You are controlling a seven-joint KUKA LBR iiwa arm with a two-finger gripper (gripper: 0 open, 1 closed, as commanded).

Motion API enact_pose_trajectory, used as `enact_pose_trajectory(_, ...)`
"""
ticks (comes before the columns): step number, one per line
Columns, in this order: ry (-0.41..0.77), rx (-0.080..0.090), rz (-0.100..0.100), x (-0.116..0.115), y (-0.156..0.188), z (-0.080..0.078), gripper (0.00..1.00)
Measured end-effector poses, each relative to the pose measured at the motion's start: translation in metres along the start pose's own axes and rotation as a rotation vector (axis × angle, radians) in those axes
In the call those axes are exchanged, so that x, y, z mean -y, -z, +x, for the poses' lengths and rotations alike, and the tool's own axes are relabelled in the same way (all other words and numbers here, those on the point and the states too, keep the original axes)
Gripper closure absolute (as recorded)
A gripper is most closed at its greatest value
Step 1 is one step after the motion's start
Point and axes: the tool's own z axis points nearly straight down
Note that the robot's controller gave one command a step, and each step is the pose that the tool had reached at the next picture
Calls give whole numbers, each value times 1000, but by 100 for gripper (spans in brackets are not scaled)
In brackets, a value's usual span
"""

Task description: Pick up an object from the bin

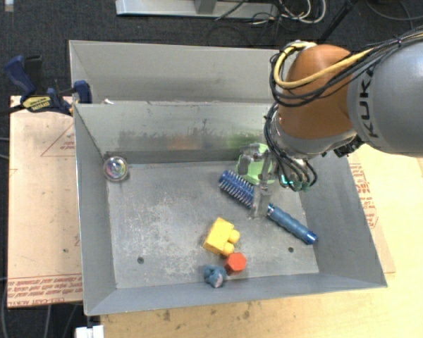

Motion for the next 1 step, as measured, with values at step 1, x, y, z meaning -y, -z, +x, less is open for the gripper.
enact_pose_trajectory(1,215,7,0,12,-114,-67,0)
